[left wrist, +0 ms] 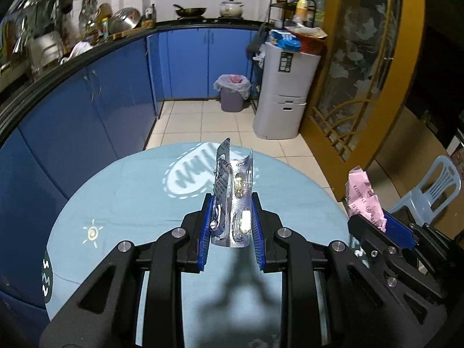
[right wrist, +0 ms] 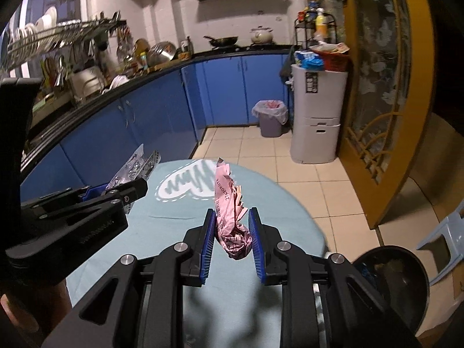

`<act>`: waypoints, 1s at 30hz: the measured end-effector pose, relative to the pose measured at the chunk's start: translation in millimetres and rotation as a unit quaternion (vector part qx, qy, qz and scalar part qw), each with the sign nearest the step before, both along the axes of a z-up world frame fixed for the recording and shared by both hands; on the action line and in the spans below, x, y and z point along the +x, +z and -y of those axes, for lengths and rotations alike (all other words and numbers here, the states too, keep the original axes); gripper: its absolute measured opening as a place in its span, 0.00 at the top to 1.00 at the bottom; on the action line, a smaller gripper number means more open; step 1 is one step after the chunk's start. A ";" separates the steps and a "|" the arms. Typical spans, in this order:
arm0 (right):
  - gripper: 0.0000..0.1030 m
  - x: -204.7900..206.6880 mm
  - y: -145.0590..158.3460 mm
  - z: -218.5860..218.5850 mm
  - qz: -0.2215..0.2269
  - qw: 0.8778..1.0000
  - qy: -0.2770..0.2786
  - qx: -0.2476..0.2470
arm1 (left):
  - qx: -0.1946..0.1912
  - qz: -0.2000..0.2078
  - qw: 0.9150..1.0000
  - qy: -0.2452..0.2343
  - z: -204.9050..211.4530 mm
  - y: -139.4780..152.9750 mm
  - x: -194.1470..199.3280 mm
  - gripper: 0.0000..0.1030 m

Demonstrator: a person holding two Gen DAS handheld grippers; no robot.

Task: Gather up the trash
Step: 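Carry the pink wrapper and silver blister pack over the black trash bin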

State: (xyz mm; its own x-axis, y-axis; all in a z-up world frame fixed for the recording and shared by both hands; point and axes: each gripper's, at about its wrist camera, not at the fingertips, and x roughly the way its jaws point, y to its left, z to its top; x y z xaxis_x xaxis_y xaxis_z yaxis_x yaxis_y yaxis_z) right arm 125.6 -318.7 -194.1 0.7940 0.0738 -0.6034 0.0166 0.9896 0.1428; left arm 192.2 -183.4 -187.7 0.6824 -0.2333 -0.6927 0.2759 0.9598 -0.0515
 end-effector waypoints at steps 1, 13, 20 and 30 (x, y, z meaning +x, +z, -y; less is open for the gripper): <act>0.77 -3.1 1.4 4.3 0.003 1.000 -0.003 0.001 | 0.001 0.001 1.000 -0.003 4.6 1.0 -2.7 0.75; 0.77 -42.5 8.3 59.5 0.025 0.998 -0.050 0.022 | 0.020 0.017 0.998 -0.049 70.0 13.4 -32.7 0.75; 0.77 -62.9 7.3 93.3 0.033 0.996 -0.081 0.035 | 0.031 0.026 0.996 -0.082 112.5 16.3 -49.7 0.75; 0.77 -86.7 -6.8 139.2 0.030 0.990 -0.127 0.050 | 0.050 0.023 0.990 -0.132 169.7 8.2 -68.1 0.75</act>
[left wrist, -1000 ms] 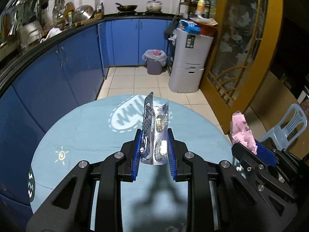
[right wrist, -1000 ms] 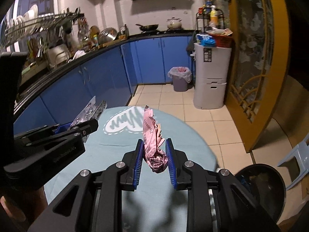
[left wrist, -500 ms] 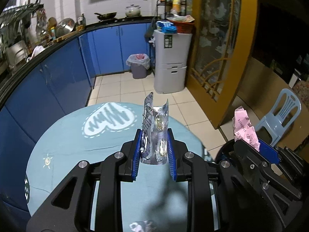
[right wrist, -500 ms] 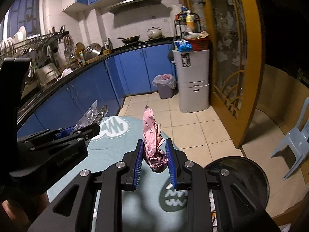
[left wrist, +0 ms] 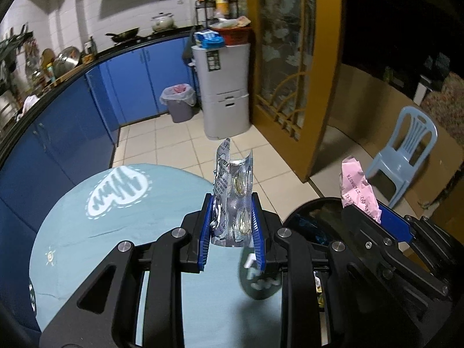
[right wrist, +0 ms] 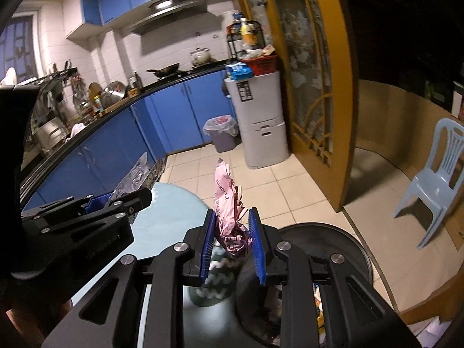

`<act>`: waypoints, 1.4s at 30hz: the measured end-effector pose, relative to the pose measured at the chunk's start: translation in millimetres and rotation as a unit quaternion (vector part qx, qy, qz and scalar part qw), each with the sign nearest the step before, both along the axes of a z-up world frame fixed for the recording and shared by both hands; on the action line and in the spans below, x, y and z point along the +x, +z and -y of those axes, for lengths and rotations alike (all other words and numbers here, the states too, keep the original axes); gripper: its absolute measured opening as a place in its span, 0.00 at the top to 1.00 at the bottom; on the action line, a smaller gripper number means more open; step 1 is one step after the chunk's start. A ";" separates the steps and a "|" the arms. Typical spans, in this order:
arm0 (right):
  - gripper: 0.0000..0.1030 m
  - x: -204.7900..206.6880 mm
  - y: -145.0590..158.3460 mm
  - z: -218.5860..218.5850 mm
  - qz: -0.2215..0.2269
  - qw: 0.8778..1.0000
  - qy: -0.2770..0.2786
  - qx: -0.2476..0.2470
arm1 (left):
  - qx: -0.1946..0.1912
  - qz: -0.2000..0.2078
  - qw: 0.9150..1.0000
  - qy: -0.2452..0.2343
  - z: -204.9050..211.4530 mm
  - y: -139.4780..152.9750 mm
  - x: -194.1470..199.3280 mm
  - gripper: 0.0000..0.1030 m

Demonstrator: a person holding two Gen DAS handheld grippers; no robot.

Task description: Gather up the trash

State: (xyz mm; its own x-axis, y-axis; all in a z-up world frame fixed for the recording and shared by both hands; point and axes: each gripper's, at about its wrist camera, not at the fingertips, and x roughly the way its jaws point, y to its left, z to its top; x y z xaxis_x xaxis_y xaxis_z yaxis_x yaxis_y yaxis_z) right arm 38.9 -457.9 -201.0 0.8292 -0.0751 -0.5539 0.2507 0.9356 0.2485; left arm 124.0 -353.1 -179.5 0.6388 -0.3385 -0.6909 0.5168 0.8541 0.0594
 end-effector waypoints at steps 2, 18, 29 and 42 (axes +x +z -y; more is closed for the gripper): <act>0.77 -3.8 -5.1 10.2 -0.005 1.000 -0.012 0.002 | 0.005 -0.002 1.000 -0.011 13.6 -3.3 -3.3 0.75; 0.76 -24.9 -53.8 75.1 -0.063 0.995 -0.074 0.037 | 0.049 -0.037 0.996 -0.058 96.6 -45.5 -18.4 0.63; 0.21 -18.2 -69.0 86.2 -0.084 0.991 -0.089 0.059 | 0.035 -0.034 0.999 -0.018 89.0 -50.4 -3.1 0.03; 0.21 -18.7 -68.0 91.0 -0.094 0.989 -0.108 0.045 | 0.037 -0.045 0.998 -0.031 88.2 -56.6 -4.2 0.03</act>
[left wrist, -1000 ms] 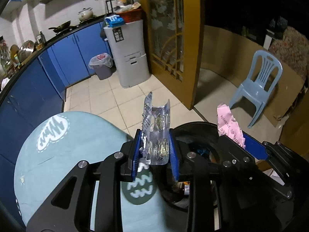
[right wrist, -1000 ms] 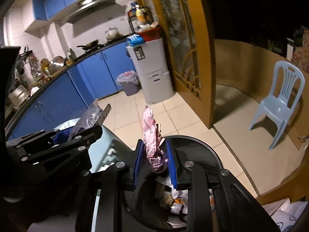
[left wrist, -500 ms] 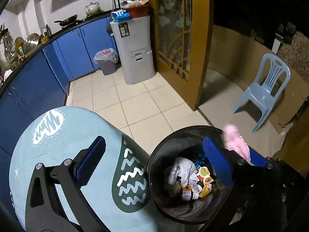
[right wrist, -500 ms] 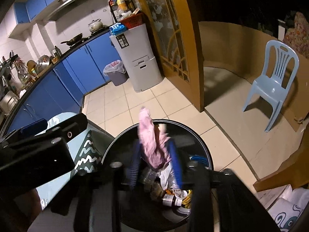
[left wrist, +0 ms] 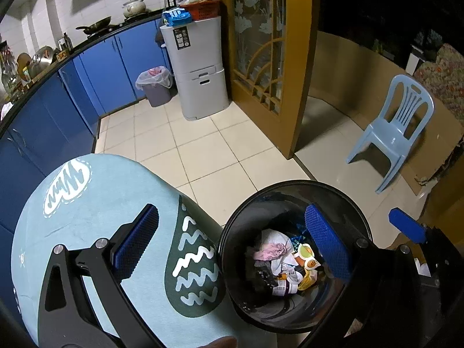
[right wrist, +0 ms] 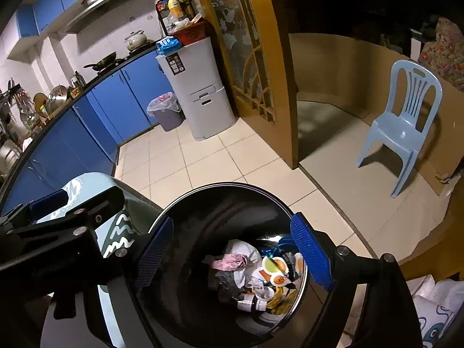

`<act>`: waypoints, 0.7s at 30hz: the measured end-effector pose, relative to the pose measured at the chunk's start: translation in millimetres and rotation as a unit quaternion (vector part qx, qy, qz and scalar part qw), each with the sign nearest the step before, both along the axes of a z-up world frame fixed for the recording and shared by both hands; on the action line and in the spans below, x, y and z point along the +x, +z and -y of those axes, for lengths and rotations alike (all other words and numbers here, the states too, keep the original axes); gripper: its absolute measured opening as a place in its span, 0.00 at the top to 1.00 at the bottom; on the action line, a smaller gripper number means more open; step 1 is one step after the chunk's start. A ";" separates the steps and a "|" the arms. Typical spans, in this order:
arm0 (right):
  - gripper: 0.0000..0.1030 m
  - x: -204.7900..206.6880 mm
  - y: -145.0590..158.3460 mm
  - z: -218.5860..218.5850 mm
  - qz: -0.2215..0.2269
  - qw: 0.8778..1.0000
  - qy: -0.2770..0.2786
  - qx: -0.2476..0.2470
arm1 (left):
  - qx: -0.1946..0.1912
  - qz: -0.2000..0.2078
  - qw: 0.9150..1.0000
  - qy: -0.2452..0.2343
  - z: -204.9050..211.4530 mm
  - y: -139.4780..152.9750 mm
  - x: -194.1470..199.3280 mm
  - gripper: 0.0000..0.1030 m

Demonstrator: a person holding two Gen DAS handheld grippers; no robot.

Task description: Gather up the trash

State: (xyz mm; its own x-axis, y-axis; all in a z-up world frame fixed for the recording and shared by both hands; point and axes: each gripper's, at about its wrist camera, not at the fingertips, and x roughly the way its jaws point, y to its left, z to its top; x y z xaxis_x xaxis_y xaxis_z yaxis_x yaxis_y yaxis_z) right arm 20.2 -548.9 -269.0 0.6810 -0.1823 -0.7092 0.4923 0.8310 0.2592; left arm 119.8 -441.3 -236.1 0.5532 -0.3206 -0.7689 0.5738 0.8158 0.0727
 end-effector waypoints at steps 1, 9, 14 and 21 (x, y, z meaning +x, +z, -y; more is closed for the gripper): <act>0.21 -0.6 -0.9 0.9 -0.001 1.000 -0.001 -0.001 | -0.001 -0.002 1.000 -0.001 -0.5 -0.3 -1.2 0.03; 0.21 -3.3 -3.5 4.0 -0.004 1.000 -0.006 0.002 | 0.003 0.004 1.000 -0.003 0.9 0.6 -6.8 0.03; 0.21 -4.1 -3.7 4.1 -0.004 1.000 -0.006 0.001 | 0.001 0.000 1.000 -0.003 0.1 1.8 -6.3 0.03; 0.21 -3.9 -3.5 4.4 -0.003 1.000 -0.005 0.002 | -0.002 -0.003 1.000 -0.002 -1.0 2.8 -6.7 0.03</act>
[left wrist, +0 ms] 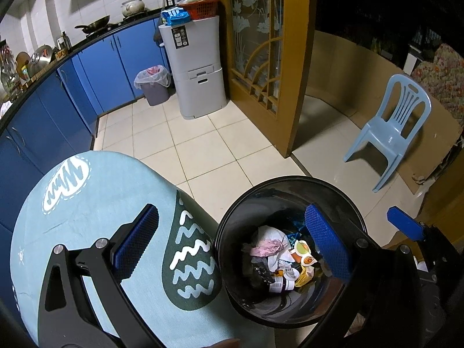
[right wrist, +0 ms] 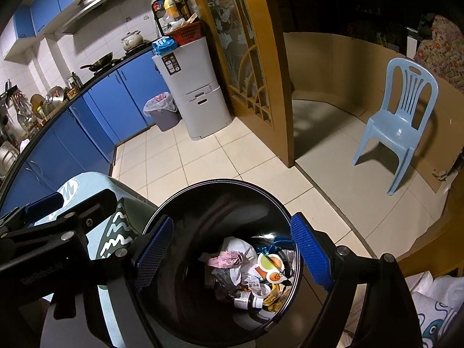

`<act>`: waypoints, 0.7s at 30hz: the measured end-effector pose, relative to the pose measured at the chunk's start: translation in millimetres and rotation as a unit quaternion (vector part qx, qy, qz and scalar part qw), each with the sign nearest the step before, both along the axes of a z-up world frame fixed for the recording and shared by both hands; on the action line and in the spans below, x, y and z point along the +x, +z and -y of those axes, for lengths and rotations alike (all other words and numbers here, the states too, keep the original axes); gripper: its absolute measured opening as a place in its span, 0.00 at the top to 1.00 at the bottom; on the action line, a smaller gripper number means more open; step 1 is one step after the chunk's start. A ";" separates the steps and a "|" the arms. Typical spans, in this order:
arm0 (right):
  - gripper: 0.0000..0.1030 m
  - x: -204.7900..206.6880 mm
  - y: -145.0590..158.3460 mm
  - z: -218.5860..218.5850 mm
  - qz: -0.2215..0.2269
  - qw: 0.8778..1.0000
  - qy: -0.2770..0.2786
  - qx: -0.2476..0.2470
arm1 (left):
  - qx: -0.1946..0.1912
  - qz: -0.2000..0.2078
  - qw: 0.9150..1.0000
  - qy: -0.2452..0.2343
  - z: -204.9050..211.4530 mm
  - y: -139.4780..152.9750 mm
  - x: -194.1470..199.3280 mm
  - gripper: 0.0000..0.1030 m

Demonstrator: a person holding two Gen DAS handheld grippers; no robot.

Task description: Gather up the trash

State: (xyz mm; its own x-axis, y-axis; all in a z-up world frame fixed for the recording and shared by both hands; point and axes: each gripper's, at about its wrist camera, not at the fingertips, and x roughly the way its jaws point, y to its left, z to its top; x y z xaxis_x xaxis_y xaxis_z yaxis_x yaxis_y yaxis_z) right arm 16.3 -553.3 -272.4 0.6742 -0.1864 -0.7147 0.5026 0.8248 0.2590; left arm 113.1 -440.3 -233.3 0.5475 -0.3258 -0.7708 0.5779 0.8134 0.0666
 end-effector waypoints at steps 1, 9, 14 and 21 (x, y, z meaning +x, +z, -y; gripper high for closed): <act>0.21 0.1 0.1 -0.2 0.000 1.000 0.000 0.000 | 0.000 0.001 1.000 0.000 0.1 -0.2 0.0 0.03; 0.21 -0.2 0.3 0.1 0.000 1.000 0.000 0.000 | 0.000 0.001 1.000 0.000 0.9 0.7 -0.8 0.03; 0.21 -0.2 0.2 -0.6 0.000 1.000 0.000 -0.001 | -0.003 -0.002 1.000 0.000 1.6 1.9 -1.6 0.03; 0.21 -0.3 -0.1 -0.4 0.000 1.000 0.001 0.000 | -0.004 -0.004 1.000 0.000 2.2 3.4 -1.9 0.03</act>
State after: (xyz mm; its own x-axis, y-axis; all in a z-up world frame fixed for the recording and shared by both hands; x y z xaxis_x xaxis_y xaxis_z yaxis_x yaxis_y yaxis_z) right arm 15.9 -552.9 -272.5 0.6748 -0.1862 -0.7141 0.5015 0.8256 0.2586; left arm 111.2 -442.5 -229.9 0.5416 -0.3322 -0.7722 0.5784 0.8139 0.0555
